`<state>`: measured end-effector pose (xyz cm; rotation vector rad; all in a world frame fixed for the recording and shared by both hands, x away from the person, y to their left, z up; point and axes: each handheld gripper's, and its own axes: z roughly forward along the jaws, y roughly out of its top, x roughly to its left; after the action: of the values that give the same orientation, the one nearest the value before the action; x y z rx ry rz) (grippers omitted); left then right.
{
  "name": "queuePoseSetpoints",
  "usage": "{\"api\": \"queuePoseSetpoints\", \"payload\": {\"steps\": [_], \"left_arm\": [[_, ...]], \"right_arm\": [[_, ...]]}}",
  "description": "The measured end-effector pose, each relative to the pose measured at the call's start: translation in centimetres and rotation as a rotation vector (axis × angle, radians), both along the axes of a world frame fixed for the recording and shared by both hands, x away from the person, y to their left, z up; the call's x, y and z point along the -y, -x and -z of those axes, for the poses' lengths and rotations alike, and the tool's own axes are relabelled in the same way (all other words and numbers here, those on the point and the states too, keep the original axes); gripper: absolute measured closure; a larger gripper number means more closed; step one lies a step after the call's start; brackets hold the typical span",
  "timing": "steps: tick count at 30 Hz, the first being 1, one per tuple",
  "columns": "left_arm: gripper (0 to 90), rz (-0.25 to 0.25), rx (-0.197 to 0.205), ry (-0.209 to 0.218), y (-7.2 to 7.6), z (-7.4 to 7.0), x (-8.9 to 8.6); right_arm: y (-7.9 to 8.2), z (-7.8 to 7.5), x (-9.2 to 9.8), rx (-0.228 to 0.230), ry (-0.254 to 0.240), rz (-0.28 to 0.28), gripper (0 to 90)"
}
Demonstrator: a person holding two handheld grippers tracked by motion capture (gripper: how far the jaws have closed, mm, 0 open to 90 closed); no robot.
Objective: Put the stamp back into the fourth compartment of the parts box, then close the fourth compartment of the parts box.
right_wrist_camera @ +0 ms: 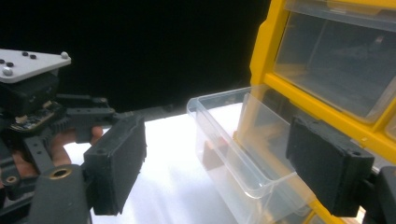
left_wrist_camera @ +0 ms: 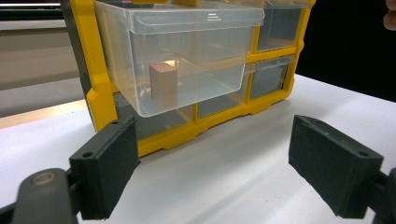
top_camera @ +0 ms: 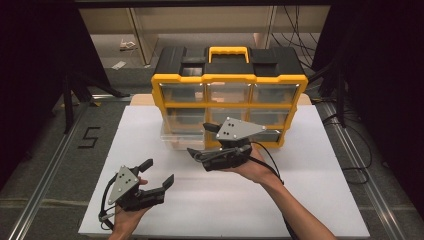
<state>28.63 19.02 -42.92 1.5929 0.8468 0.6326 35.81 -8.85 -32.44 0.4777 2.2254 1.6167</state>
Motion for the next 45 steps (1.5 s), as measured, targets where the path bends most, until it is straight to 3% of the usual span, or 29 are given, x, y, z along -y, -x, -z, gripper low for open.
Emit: {"api": "queuePoseSetpoints", "payload": {"steps": [19,40,45], "left_arm": [[15.7,-0.002,-0.002,0.008,0.0,0.0,-0.1],[15.8,-0.002,-0.003,0.008,-0.1,0.0,-0.1],[15.8,-0.003,-0.001,0.010,-0.1,-0.1,-0.2]], "right_arm": [[0.7,1.2,0.7,-0.024,0.024,-0.004,22.3],[0.8,3.4,0.1,-0.079,0.073,-0.026,23.0],[0.8,3.8,-0.1,-0.088,0.083,-0.023,27.0]]}}
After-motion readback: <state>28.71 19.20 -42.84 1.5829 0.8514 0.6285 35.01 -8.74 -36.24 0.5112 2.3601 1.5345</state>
